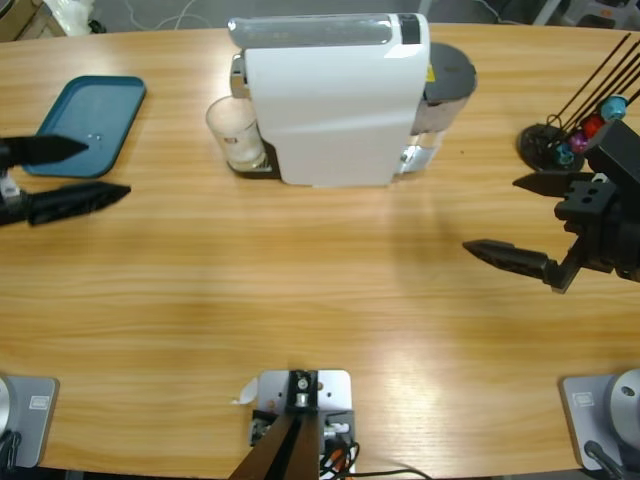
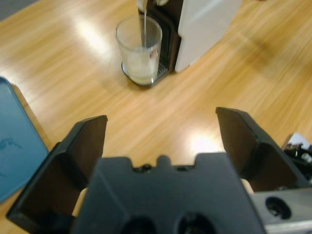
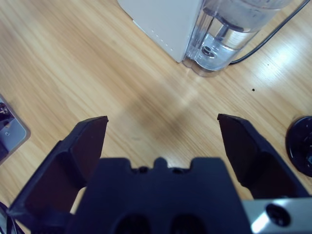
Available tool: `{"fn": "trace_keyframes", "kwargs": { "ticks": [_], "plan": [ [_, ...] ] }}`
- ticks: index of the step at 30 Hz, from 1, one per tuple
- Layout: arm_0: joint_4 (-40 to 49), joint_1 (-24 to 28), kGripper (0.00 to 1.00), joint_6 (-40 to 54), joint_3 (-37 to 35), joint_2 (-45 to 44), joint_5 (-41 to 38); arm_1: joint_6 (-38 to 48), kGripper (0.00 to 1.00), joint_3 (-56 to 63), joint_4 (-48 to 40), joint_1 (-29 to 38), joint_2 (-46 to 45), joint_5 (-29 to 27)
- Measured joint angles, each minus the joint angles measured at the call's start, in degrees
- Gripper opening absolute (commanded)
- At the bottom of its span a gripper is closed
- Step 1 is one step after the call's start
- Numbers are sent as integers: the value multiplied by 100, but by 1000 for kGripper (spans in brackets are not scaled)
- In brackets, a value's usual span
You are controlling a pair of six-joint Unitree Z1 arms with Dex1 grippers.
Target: Pour coffee
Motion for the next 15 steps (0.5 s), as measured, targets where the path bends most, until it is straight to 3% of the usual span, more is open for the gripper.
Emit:
{"fn": "trace_keyframes", "kwargs": {
  "ticks": [9,15],
  "plan": [
    [-1407,-9,991,49,-366,1758,0,-9,1000,-1,25,1,0,0],
    [-1812,-47,996,429,-372,2461,-1,-20,1000,-1,42,1,0,-13]
  ]
}}
